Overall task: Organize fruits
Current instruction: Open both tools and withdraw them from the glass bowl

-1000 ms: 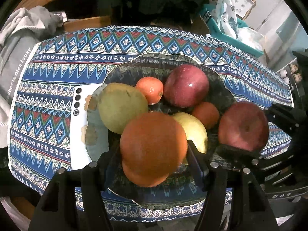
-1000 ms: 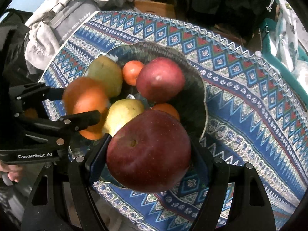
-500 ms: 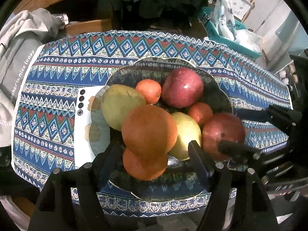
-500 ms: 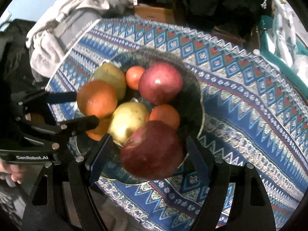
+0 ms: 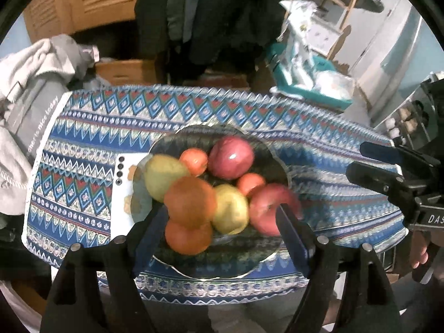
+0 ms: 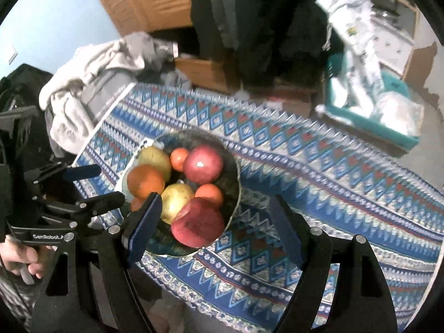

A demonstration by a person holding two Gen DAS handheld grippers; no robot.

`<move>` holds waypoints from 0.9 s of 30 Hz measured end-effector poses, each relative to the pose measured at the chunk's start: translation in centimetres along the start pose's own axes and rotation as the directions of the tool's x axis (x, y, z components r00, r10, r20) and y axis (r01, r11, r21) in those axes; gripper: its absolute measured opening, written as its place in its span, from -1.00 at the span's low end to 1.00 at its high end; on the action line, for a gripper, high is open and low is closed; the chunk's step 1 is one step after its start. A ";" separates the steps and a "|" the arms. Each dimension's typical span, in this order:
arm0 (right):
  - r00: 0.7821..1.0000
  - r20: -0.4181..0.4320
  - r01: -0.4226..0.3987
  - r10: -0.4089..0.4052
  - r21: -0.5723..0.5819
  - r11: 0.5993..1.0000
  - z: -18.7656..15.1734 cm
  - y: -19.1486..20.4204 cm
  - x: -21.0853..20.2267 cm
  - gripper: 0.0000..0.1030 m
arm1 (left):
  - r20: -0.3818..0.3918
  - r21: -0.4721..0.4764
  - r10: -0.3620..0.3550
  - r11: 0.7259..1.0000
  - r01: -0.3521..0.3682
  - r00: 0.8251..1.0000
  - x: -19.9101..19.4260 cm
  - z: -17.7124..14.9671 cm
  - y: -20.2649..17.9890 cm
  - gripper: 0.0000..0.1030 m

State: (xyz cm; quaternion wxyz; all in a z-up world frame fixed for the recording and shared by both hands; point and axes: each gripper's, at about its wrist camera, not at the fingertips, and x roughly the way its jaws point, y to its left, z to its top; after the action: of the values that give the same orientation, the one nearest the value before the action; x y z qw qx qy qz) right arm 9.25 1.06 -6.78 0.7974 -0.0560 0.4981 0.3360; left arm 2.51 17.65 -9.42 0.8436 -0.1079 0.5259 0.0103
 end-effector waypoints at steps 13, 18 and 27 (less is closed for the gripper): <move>0.980 0.175 0.097 -0.090 -0.028 0.995 -0.8 -0.2 -9.0 0.57 | 0.168 0.063 0.034 0.997 -0.046 0.985 -6.3 0.3 -4.0 0.69; 0.969 0.228 0.103 -0.099 -0.006 0.995 -1.4 -1.2 -11.5 0.58 | 0.210 0.065 0.041 0.996 -0.056 0.977 -8.3 0.2 -5.2 0.76; 0.941 0.302 0.148 -0.152 0.035 0.988 -2.3 -3.1 -14.6 0.59 | 0.297 0.093 0.091 0.988 -0.124 0.951 -10.8 0.1 -7.2 0.96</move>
State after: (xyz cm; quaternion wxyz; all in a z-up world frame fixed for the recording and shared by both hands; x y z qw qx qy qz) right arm 5.27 -9.26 3.47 0.8882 -0.0366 0.3656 0.2760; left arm -1.30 11.69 1.47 0.9148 -0.0294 0.4005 0.0430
